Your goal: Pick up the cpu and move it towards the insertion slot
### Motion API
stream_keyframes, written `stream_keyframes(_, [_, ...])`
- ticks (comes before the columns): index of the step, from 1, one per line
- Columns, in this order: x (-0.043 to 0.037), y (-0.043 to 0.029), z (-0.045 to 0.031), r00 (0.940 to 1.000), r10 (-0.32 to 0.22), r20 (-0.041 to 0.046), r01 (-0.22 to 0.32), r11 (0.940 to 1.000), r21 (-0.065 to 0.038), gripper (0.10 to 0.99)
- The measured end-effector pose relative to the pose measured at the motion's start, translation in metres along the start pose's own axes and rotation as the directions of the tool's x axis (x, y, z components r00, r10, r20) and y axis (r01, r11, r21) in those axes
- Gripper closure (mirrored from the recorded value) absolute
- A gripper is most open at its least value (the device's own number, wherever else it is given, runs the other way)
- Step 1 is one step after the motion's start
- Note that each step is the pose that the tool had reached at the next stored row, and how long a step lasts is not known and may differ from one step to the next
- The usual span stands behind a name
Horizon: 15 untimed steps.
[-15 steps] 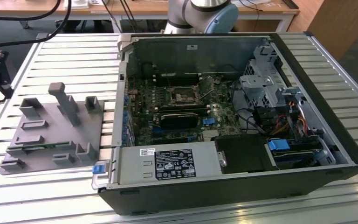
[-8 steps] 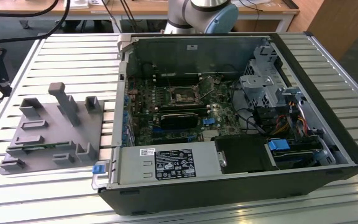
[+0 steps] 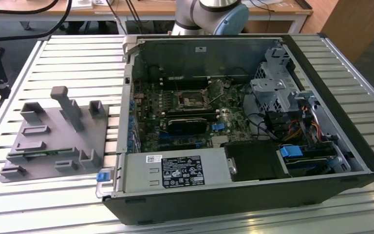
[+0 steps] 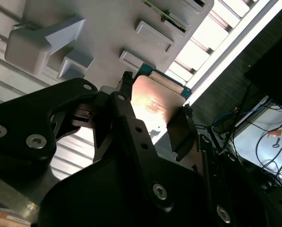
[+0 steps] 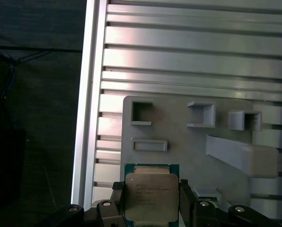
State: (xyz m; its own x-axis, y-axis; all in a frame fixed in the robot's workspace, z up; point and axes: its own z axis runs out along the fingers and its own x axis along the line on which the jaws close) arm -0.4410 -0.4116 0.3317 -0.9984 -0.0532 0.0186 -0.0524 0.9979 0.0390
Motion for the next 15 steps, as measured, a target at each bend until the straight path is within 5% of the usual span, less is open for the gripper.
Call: stream_keyframes(15, [0.0002, 0.0003, -0.008, 1.0, 0.0, 0.0, 0.0, 1.0, 0.0, 0.545])
